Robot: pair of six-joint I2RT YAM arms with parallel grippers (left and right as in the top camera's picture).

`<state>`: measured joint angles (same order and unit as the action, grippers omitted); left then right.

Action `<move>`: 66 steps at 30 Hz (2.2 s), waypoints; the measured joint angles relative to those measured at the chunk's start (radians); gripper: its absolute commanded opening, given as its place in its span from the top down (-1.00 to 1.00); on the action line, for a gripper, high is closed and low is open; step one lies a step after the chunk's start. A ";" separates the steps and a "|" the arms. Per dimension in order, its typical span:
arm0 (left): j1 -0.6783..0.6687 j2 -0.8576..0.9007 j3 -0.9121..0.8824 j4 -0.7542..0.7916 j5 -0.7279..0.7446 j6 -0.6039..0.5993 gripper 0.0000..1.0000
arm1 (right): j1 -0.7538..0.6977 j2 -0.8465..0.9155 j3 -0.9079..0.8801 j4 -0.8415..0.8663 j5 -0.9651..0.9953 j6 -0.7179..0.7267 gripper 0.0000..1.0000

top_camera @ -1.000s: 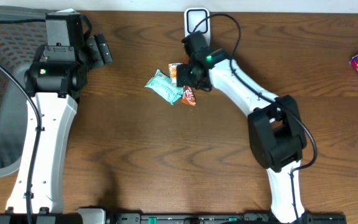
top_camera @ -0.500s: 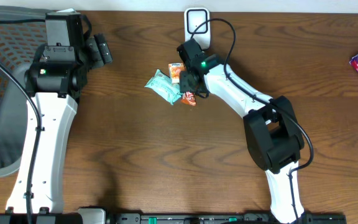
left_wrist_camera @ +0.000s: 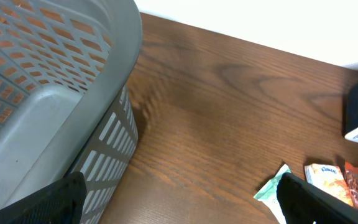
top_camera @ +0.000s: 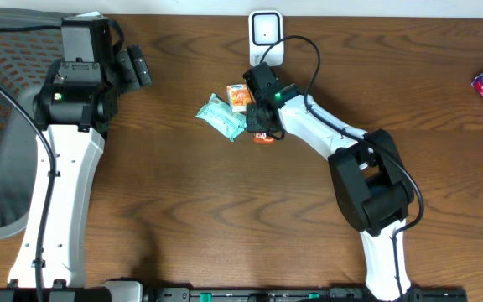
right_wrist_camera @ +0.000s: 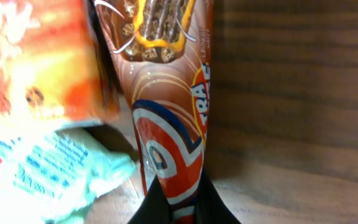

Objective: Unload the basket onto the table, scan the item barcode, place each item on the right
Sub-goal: 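Lift the chocolate bar and hold it up before the scanner, then lower the chocolate bar to the right of the items and release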

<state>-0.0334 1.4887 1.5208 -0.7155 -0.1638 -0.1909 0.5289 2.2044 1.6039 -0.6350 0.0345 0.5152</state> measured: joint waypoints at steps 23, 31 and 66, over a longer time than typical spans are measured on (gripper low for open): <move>0.000 0.000 0.000 0.000 0.000 0.000 -0.96 | -0.323 -0.294 0.018 -0.027 -1.048 0.122 0.97; 0.000 0.000 0.000 0.000 0.000 0.000 -0.96 | -0.325 -0.294 0.018 -0.054 -1.448 0.148 0.98; 0.000 0.000 0.000 0.000 0.000 0.000 -0.96 | -0.312 -0.294 0.017 -0.261 -0.610 0.137 0.97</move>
<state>-0.0334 1.4887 1.5208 -0.7155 -0.1638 -0.1909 0.2173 1.9106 1.6207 -0.8963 -0.5758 0.6525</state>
